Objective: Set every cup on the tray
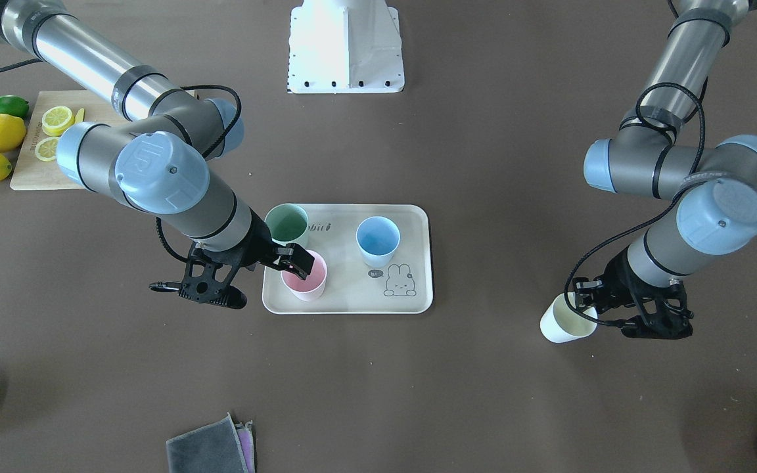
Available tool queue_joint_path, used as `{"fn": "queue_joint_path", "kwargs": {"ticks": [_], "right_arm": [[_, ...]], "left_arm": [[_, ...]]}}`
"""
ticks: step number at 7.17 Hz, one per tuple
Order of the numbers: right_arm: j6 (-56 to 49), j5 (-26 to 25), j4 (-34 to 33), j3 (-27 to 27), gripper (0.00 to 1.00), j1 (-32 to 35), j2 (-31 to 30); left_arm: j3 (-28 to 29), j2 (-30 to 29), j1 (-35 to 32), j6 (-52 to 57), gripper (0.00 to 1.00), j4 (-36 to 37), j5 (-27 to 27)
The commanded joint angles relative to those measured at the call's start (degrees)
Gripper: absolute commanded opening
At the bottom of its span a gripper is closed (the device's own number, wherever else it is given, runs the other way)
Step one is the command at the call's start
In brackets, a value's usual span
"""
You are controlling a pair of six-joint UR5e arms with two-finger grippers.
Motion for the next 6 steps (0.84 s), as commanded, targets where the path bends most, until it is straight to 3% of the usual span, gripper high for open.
{"fn": "queue_joint_path", "kwargs": {"ticks": [1,5,6], "right_arm": [[-0.05,0.37,-0.17,0.27,1.0,1.06,-0.09],[-2.33,3.45,-0.35,3.33,1.0,5.19,-3.68],[-3.73,3.19,-0.35,4.13,1.0,5.54,-5.26]], "left_arm": [[-0.17,-1.02,0.3,-0.86,0.0,0.21,-0.16],[-5.52,-12.69,5.55,-15.25,0.0,11.26,0.28],[-5.71,-14.8,9.41,-19.11,0.0,11.37,4.2]]}}
